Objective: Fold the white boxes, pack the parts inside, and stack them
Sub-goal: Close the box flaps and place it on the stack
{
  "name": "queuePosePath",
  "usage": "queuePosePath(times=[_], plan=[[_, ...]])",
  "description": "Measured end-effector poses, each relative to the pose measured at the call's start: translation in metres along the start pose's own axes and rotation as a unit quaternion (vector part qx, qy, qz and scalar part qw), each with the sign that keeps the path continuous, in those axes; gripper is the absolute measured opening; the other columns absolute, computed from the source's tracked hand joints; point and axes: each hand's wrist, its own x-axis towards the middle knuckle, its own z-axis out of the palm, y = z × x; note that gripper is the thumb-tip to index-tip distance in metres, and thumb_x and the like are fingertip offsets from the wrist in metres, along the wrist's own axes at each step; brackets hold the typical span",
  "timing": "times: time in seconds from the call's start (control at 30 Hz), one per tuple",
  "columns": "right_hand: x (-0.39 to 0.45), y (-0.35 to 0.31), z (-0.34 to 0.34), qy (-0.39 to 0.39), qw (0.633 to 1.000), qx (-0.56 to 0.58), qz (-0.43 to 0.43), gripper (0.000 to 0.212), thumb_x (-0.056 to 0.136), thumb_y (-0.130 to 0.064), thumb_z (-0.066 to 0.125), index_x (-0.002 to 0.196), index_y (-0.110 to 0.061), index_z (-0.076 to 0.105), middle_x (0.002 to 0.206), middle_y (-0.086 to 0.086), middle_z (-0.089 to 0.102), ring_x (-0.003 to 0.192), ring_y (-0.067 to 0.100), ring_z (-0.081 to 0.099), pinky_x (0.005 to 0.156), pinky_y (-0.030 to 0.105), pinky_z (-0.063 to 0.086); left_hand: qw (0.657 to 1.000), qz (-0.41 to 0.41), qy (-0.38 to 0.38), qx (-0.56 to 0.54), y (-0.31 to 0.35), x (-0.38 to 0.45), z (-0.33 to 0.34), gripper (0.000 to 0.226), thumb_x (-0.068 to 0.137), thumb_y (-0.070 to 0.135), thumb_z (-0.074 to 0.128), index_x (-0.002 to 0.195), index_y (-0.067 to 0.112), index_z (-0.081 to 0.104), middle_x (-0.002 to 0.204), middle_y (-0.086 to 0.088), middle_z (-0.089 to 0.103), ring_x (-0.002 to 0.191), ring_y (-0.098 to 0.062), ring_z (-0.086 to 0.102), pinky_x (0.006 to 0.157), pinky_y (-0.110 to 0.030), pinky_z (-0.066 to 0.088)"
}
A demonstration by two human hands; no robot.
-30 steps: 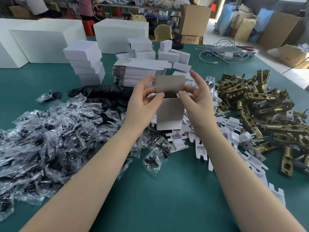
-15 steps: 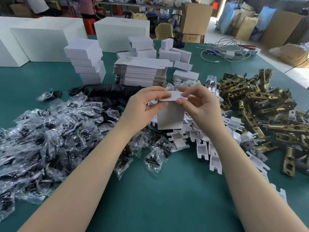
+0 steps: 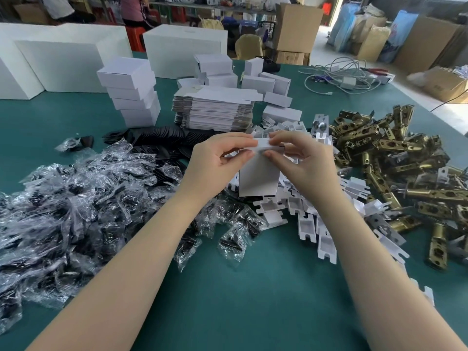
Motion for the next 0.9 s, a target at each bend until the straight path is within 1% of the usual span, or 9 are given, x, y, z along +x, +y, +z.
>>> queuePosePath(times=[0.13, 0.2, 0.3, 0.37, 0.43, 0.53, 0.67, 0.77, 0.9], plan=[[0.0026, -0.0031, -0.0014, 0.017, 0.999, 0.042, 0.026, 0.026, 0.086, -0.02, 0.076, 0.093, -0.042, 0.063, 0.095, -0.024, 0.069, 0.088, 0.005, 0.069, 0.081, 0.031, 0.059, 1.0, -0.008, 0.005, -0.013, 0.0009, 0.0016, -0.0001, 0.024, 0.09, 0.012, 0.071, 0.104, 0.032, 0.071, 0.099, 0.024, 0.07, 0.095, 0.003, 0.067, 0.078, -0.012, 0.051], [0.0033, -0.0034, -0.0016, 0.021, 0.997, 0.065, 0.037, 0.024, 0.088, -0.02, 0.074, 0.093, -0.041, 0.064, 0.096, -0.02, 0.07, 0.087, 0.009, 0.07, 0.08, 0.035, 0.059, 0.999, -0.027, 0.006, -0.04, 0.0011, 0.0028, -0.0002, 0.022, 0.091, 0.015, 0.071, 0.104, 0.032, 0.07, 0.094, 0.026, 0.071, 0.089, 0.002, 0.068, 0.073, -0.013, 0.052], [0.0034, -0.0033, 0.0004, 0.03, 0.995, 0.086, 0.046, 0.016, 0.09, -0.02, 0.072, 0.096, -0.034, 0.066, 0.101, -0.009, 0.072, 0.087, 0.013, 0.07, 0.082, 0.043, 0.058, 0.997, -0.037, 0.02, -0.062, 0.0003, 0.0028, 0.0014, 0.015, 0.092, 0.014, 0.069, 0.104, 0.023, 0.071, 0.088, 0.022, 0.072, 0.078, 0.001, 0.067, 0.065, -0.017, 0.054], [0.0032, -0.0035, 0.001, 0.038, 0.994, 0.09, 0.048, 0.012, 0.09, -0.021, 0.072, 0.098, -0.03, 0.067, 0.103, -0.004, 0.072, 0.089, 0.013, 0.07, 0.082, 0.043, 0.058, 0.996, -0.044, 0.019, -0.075, 0.0007, 0.0026, 0.0017, 0.013, 0.093, 0.014, 0.068, 0.103, 0.022, 0.071, 0.084, 0.019, 0.071, 0.067, -0.001, 0.063, 0.06, -0.018, 0.052], [0.0029, -0.0046, 0.001, 0.039, 0.994, 0.09, 0.045, 0.012, 0.09, -0.022, 0.072, 0.096, -0.03, 0.067, 0.101, -0.006, 0.072, 0.087, 0.012, 0.07, 0.081, 0.041, 0.058, 0.995, -0.049, 0.018, -0.086, 0.0015, 0.0027, 0.0011, 0.012, 0.093, 0.013, 0.068, 0.102, 0.021, 0.071, 0.082, 0.018, 0.07, 0.062, -0.001, 0.06, 0.055, -0.017, 0.049], [0.003, -0.0067, 0.0003, 0.03, 0.994, 0.092, 0.046, 0.016, 0.089, -0.02, 0.073, 0.091, -0.034, 0.066, 0.093, -0.013, 0.071, 0.082, 0.015, 0.07, 0.078, 0.036, 0.059, 0.995, -0.053, 0.018, -0.079, 0.0021, 0.0035, -0.0007, 0.012, 0.092, 0.014, 0.069, 0.1, 0.022, 0.073, 0.087, 0.015, 0.072, 0.066, -0.002, 0.063, 0.056, -0.018, 0.051], [0.0035, -0.0061, -0.0035, 0.013, 0.994, 0.096, 0.056, 0.011, 0.087, -0.017, 0.076, 0.087, -0.025, 0.068, 0.093, -0.009, 0.072, 0.083, 0.016, 0.071, 0.078, 0.032, 0.058, 0.996, -0.052, 0.004, -0.069, -0.0009, 0.0041, -0.0047, 0.013, 0.09, 0.015, 0.072, 0.098, 0.024, 0.075, 0.096, 0.007, 0.075, 0.074, -0.02, 0.068, 0.064, -0.027, 0.058], [0.0031, -0.0054, -0.0046, 0.002, 0.993, 0.098, 0.06, 0.01, 0.086, -0.012, 0.076, 0.085, -0.019, 0.068, 0.097, -0.007, 0.072, 0.083, 0.014, 0.072, 0.077, 0.028, 0.058, 0.996, -0.046, 0.001, -0.081, -0.0027, 0.004, -0.0054, 0.013, 0.089, 0.011, 0.073, 0.099, 0.018, 0.075, 0.098, 0.012, 0.075, 0.083, -0.01, 0.071, 0.067, -0.023, 0.059], [0.0028, -0.0043, -0.0062, -0.007, 0.991, 0.114, 0.063, 0.012, 0.086, -0.01, 0.075, 0.083, -0.02, 0.068, 0.099, -0.007, 0.072, 0.084, 0.014, 0.072, 0.077, 0.026, 0.057, 0.994, -0.039, -0.011, -0.102, -0.0056, 0.0032, -0.0075, 0.017, 0.088, 0.007, 0.073, 0.098, 0.021, 0.075, 0.103, 0.012, 0.075, 0.094, -0.01, 0.072, 0.073, -0.023, 0.059]])
